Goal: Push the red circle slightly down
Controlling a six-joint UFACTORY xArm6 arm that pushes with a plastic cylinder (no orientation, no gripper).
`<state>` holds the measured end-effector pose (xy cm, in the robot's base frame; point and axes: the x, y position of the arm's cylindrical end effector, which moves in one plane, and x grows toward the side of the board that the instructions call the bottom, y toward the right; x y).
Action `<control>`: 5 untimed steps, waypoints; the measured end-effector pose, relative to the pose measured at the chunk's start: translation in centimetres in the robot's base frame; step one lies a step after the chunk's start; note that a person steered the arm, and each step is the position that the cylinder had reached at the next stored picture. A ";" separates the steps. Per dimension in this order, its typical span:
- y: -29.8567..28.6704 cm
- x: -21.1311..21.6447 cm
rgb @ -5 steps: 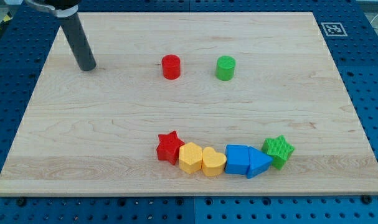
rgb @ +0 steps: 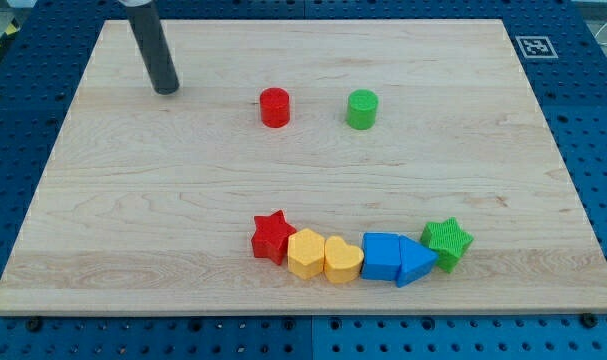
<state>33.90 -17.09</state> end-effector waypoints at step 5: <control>14.1 6.5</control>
<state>40.44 -3.00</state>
